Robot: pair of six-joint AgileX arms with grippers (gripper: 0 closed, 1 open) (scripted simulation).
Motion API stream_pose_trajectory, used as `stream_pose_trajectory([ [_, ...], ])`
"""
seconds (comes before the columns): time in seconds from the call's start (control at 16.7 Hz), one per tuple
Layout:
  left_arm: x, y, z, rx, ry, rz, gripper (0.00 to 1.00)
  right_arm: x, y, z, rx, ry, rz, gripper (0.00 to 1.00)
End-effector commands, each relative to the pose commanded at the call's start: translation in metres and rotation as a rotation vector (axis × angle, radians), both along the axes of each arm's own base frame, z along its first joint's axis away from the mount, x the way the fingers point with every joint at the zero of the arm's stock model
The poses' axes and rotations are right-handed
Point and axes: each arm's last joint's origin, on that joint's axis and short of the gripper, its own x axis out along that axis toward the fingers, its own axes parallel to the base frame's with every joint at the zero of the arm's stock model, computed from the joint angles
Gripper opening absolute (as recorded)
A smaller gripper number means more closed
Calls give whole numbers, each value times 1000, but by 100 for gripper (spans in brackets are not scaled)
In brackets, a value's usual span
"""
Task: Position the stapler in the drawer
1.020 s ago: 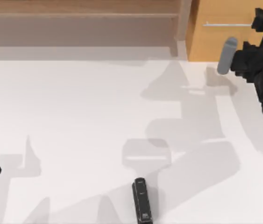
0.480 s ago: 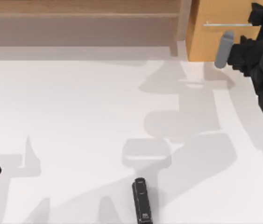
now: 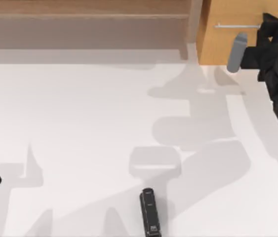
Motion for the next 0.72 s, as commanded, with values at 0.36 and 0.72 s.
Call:
stream_pose_trajectory([
  [0.36, 0, 0, 0, 0, 0, 0, 100, 0, 0, 0, 0, 0, 0, 0],
  [0.72, 0, 0, 0, 0, 0, 0, 100, 0, 0, 0, 0, 0, 0, 0],
])
